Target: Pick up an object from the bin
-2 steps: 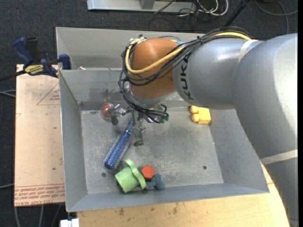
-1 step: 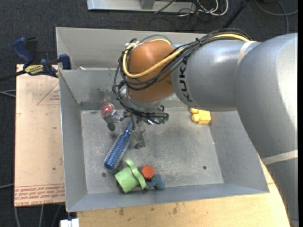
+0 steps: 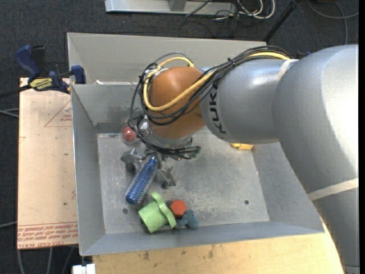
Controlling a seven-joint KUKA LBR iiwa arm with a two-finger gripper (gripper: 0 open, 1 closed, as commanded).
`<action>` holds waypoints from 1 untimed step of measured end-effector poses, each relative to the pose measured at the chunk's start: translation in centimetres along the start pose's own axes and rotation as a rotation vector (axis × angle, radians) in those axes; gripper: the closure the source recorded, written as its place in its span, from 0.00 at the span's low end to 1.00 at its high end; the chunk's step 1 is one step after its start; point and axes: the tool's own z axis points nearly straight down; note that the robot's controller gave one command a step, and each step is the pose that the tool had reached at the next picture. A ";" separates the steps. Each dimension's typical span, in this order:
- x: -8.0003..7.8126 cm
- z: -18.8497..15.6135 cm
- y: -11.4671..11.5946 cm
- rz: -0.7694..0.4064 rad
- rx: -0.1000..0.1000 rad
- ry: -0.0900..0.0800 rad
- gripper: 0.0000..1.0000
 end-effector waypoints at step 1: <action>0.0 0.0 0.0 0.005 0.001 -0.002 0.00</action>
Offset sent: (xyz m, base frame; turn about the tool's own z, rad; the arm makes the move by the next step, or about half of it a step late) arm 0.0000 0.0000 0.0000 0.0000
